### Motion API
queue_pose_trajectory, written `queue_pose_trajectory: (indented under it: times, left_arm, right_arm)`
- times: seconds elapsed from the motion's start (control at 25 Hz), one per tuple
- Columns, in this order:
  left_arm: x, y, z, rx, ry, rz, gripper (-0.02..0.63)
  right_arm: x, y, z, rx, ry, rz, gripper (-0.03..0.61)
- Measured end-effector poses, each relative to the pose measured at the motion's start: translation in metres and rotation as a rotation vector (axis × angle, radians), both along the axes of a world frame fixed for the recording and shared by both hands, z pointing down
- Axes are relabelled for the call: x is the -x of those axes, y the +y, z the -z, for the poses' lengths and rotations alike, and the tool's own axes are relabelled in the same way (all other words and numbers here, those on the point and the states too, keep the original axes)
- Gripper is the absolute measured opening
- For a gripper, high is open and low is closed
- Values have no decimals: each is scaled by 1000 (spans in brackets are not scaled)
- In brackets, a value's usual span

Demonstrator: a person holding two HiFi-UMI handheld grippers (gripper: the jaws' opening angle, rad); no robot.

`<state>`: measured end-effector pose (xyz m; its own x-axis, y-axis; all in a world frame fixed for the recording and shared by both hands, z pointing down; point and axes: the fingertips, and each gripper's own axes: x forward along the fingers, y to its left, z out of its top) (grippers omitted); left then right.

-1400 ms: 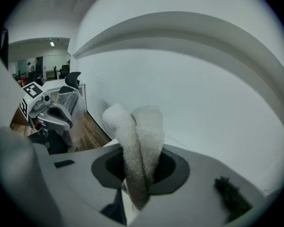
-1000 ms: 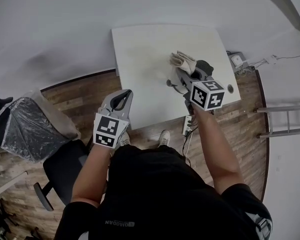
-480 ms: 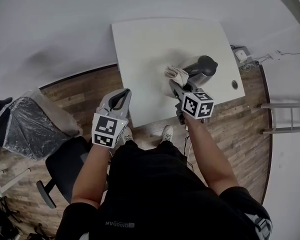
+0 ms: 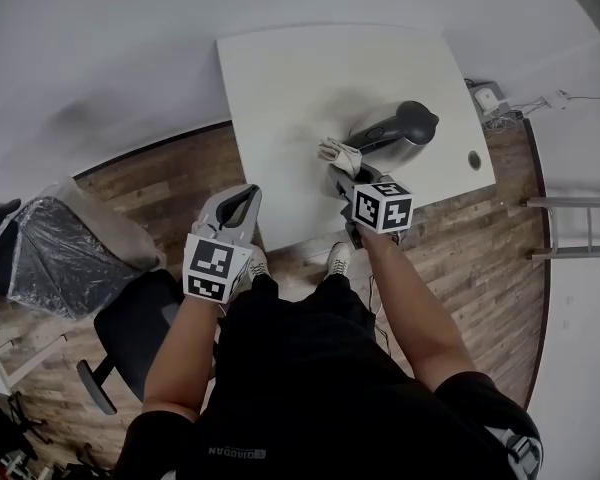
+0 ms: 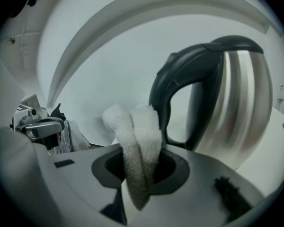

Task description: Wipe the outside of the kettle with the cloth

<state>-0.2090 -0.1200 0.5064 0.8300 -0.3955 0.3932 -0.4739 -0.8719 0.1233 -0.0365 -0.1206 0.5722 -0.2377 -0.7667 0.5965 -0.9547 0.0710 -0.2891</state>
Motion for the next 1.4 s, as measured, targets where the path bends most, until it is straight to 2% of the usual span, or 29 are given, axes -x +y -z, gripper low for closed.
queue_pose_trajectory:
  times: [0.44,0.84,1.16,1.4]
  left_arm:
    - [-1,13,-15,29,-38,-3,6]
    - [-12,12,-17,32,-37,1,6]
    - [-28,15,-18,37,-36,-7,6]
    - [-39,17,-16,35,-32,-13,6]
  right_arm:
    - [-9,2,-41,92,4,10,94]
    - [-25,15,-62,200,9,14,94]
    - [-45,28,-72,255,-8,-34,94]
    - [-62,35,-67,252,3,-76,94]
